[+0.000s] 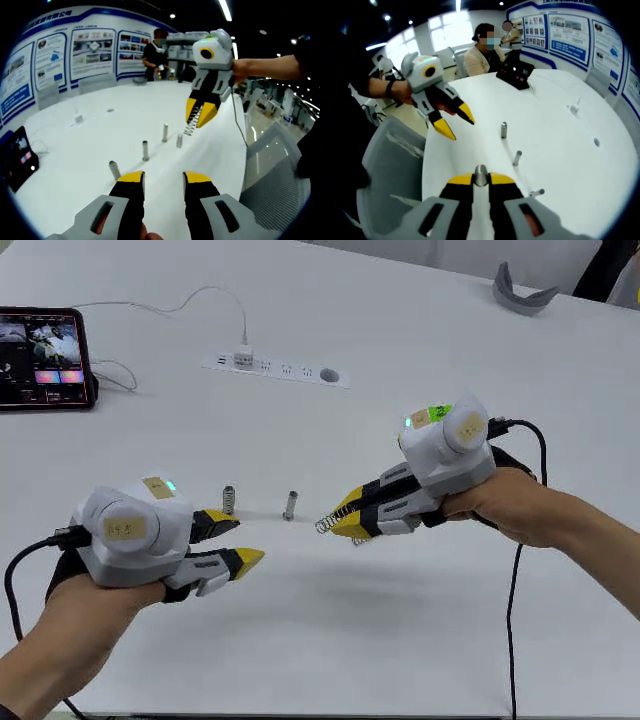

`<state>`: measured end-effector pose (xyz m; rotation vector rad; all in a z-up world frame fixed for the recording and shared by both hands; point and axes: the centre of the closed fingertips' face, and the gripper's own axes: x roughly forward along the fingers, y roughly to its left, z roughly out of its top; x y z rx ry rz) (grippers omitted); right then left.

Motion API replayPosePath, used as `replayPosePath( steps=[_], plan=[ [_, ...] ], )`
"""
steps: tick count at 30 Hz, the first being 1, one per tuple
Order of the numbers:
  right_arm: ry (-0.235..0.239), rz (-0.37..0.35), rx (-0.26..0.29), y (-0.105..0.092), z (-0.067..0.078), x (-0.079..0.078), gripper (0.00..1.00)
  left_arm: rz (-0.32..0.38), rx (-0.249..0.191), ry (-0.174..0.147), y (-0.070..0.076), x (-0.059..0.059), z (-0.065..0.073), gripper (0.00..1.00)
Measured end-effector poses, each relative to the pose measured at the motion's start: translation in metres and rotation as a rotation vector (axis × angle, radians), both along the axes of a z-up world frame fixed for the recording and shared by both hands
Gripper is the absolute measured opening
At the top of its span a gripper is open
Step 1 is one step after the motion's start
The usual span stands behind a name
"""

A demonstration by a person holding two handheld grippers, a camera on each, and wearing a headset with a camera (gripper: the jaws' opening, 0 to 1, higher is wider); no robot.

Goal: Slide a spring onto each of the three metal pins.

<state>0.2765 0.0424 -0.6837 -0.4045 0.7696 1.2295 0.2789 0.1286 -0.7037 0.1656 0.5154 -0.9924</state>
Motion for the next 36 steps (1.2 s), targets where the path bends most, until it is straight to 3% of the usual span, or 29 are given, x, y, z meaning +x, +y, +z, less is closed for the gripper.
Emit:
replayPosePath(
  steps=[8,16,36],
  plan=[
    [-0.004,-0.019,-0.02,-0.011,-0.003,0.006,0.12,0.069,-0.002,0.015,0.019,0.008,-0.005,0.36],
    [-0.005,-0.035,-0.041,-0.017,-0.008,0.012,0.12,0.1,0.022,0.024,0.033,0.006,-0.008,0.42],
    [-0.015,-0.071,-0.086,-0.03,-0.01,0.027,0.12,0.129,0.021,0.048,0.042,0.0,-0.01,0.56]
  ],
)
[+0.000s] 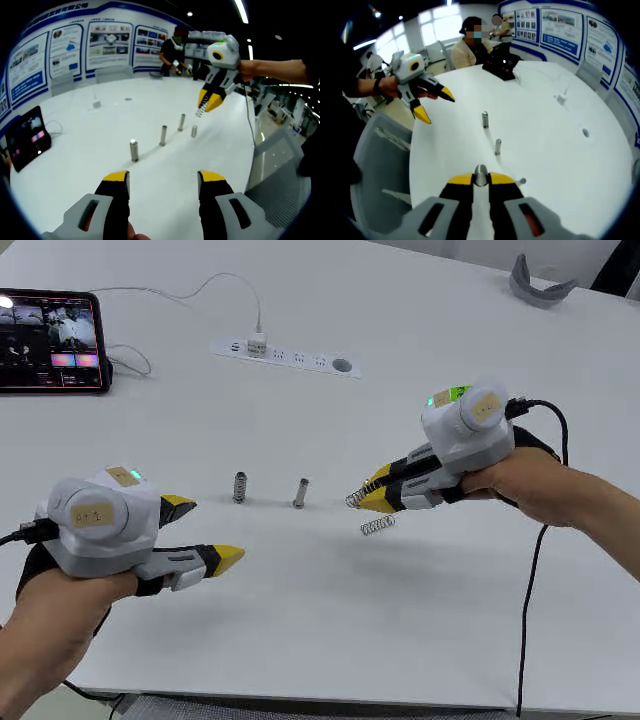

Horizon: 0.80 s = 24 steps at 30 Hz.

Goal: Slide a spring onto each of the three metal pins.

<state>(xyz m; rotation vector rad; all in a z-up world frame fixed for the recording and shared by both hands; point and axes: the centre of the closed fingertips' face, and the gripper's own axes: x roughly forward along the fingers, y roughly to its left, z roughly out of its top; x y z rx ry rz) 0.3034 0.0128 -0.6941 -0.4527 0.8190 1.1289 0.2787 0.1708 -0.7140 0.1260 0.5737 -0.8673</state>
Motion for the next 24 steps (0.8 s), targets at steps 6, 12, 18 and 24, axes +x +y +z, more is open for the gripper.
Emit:
replayPosePath(
  steps=[6,12,18,24],
  plan=[
    [-0.002,-0.011,-0.006,-0.001,-0.001,0.005,0.12,0.003,-0.004,0.001,0.002,-0.001,0.001,0.58],
    [-0.01,-0.017,-0.018,0.0,-0.005,0.013,0.13,0.011,-0.004,0.007,0.005,-0.002,0.0,0.6],
    [-0.015,-0.017,-0.03,0.002,-0.008,0.023,0.13,0.017,-0.005,0.007,0.007,-0.003,0.001,0.61],
    [-0.02,-0.011,-0.045,0.007,-0.013,0.033,0.13,0.023,-0.009,0.01,0.01,-0.003,0.001,0.63]
  ],
)
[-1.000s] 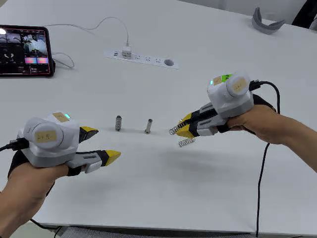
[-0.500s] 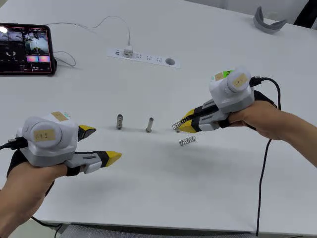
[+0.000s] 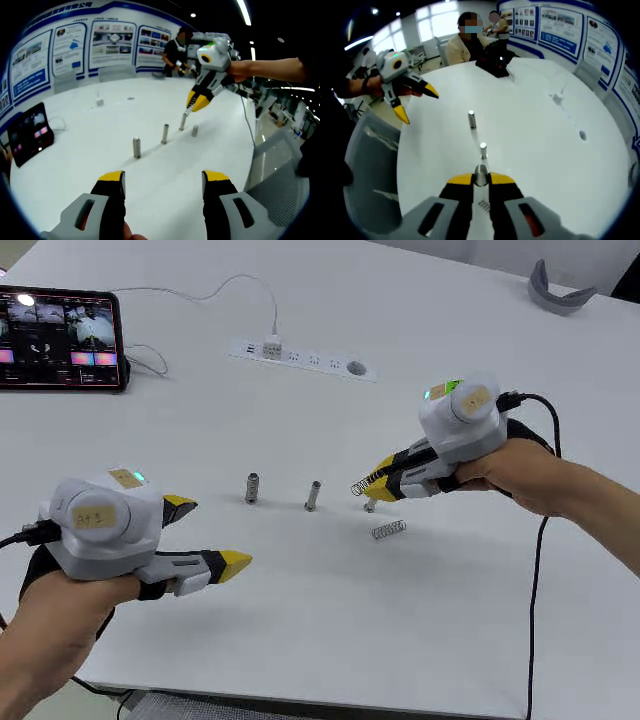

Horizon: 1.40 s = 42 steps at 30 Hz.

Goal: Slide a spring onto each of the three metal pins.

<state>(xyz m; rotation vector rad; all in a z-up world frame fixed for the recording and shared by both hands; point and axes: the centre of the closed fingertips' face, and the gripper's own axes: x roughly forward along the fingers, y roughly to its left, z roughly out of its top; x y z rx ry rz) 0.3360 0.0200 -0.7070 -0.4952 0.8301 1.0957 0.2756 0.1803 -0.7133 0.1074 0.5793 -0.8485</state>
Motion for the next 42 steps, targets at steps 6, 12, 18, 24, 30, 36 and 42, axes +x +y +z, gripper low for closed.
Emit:
replayPosePath(
  steps=[6,12,18,24,30,36,42],
  plan=[
    [-0.005,0.004,-0.015,0.008,-0.006,0.009,0.13,0.006,0.0,0.001,0.005,0.0,0.001,0.64],
    [-0.001,0.02,-0.019,0.018,-0.009,0.014,0.13,0.013,0.001,0.006,0.011,-0.001,0.0,0.67],
    [0.002,0.037,-0.034,0.024,-0.015,0.018,0.13,0.026,-0.004,0.009,0.019,0.0,-0.002,0.67],
    [0.006,0.052,-0.04,0.029,-0.017,0.019,0.13,0.034,-0.002,0.014,0.022,-0.001,-0.003,0.67],
    [0.01,0.058,-0.039,0.033,-0.019,0.021,0.13,0.04,-0.008,0.019,0.026,-0.003,-0.004,0.67],
    [0.017,0.065,-0.041,0.037,-0.022,0.022,0.13,0.046,-0.014,0.023,0.028,-0.003,-0.003,0.67],
    [0.02,0.068,-0.041,0.041,-0.023,0.023,0.13,0.048,-0.01,0.024,0.03,-0.003,-0.005,0.67]
  ],
)
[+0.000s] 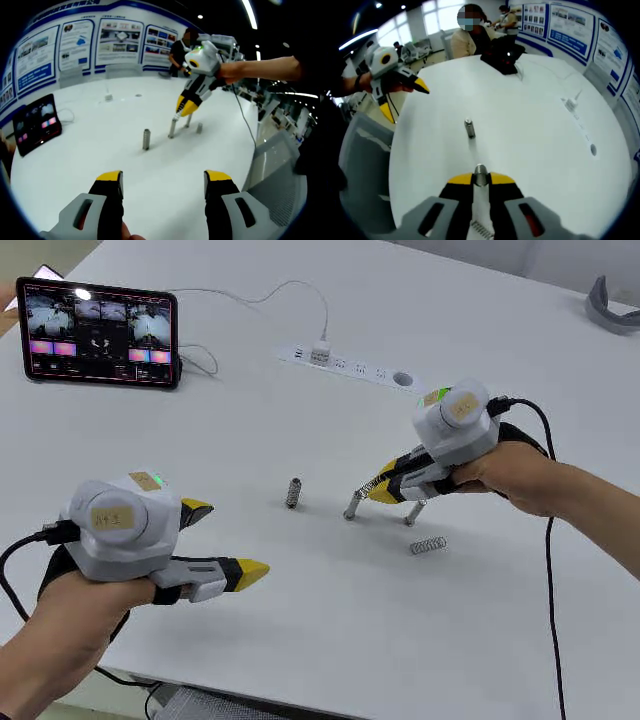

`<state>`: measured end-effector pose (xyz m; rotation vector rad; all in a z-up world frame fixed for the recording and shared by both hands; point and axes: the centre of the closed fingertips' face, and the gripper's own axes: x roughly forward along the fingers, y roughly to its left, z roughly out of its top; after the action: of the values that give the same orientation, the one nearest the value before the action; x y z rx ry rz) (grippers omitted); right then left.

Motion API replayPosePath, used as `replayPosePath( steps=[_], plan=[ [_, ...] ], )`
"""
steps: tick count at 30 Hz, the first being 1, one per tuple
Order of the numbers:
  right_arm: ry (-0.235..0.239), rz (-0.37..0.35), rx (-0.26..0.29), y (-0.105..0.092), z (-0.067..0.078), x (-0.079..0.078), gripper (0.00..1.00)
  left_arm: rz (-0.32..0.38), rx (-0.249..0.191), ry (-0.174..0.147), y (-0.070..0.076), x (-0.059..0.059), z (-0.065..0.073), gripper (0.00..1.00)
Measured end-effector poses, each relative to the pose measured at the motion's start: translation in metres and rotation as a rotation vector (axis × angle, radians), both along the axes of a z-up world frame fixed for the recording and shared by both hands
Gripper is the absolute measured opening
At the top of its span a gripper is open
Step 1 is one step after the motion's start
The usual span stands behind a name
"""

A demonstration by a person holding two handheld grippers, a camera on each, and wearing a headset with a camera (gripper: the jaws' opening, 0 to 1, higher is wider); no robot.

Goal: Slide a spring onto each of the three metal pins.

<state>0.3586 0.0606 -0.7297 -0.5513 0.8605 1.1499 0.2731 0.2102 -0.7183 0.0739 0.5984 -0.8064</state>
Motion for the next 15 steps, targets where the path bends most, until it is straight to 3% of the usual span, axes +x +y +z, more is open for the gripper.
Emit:
replayPosePath(
  steps=[15],
  plan=[
    [0.002,0.016,-0.025,0.0071,-0.0046,0.001,0.13,0.001,-0.004,0.002,0.0004,-0.0013,0.0009,0.66]
  ],
)
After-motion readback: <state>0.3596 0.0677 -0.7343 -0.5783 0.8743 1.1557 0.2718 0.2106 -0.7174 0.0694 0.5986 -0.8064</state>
